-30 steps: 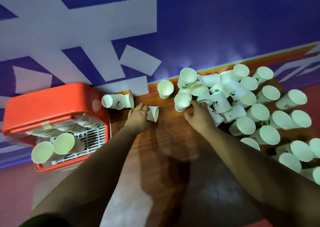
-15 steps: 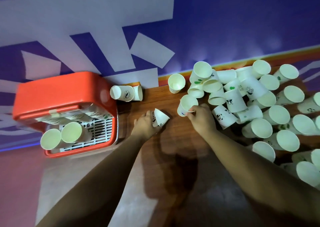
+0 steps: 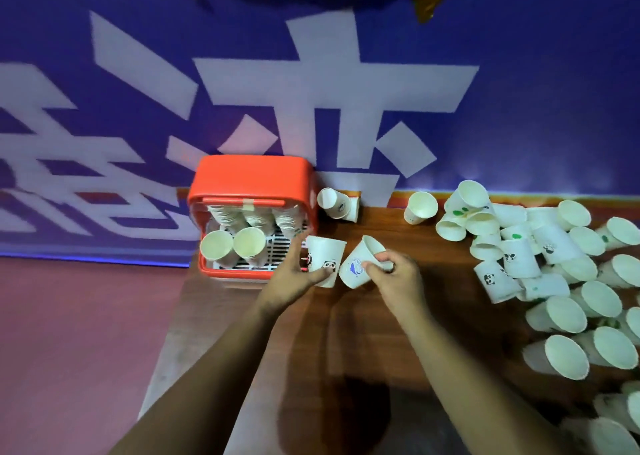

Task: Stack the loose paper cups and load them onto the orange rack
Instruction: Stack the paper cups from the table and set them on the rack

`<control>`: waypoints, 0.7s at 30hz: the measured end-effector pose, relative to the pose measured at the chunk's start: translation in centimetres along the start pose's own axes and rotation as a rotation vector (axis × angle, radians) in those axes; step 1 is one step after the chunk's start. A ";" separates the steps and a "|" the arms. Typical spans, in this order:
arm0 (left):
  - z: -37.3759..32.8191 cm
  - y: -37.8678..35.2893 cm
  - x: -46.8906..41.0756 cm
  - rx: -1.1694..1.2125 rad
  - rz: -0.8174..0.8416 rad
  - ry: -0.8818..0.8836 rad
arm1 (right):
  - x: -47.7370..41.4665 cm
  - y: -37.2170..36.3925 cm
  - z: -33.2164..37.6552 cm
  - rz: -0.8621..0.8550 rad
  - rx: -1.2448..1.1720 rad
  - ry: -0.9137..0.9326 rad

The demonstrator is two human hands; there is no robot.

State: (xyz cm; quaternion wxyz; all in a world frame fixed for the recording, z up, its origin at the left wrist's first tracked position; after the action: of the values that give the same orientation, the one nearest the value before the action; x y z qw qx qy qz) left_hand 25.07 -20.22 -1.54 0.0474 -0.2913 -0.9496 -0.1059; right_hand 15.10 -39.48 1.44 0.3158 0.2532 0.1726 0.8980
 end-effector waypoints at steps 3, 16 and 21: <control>-0.5 3.4 2.2 0.004 -0.043 -0.039 | 2.0 -3.5 2.4 0.065 -0.008 0.048; 0.9 20.1 6.4 0.140 -0.458 -0.025 | 5.3 -14.3 11.5 0.195 -0.034 0.236; 1.5 23.5 5.3 0.060 -0.519 -0.071 | 4.1 -16.6 12.8 0.098 0.117 0.248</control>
State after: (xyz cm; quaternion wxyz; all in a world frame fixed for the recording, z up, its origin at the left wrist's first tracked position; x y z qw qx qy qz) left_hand 33.88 1.99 1.93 -0.0063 -0.0400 -0.9963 -0.0759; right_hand 27.53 -22.59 5.42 0.2323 0.1663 0.2498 0.9252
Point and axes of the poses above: each hand's wrist, its own x-axis away from the middle knuckle, its own y-axis out of the back of the hand, z = x × y, the point moved 8 cm from there along -x, towards the middle knuckle, and after that the axes turned 8 degrees about -y, right-handed, at the moved point
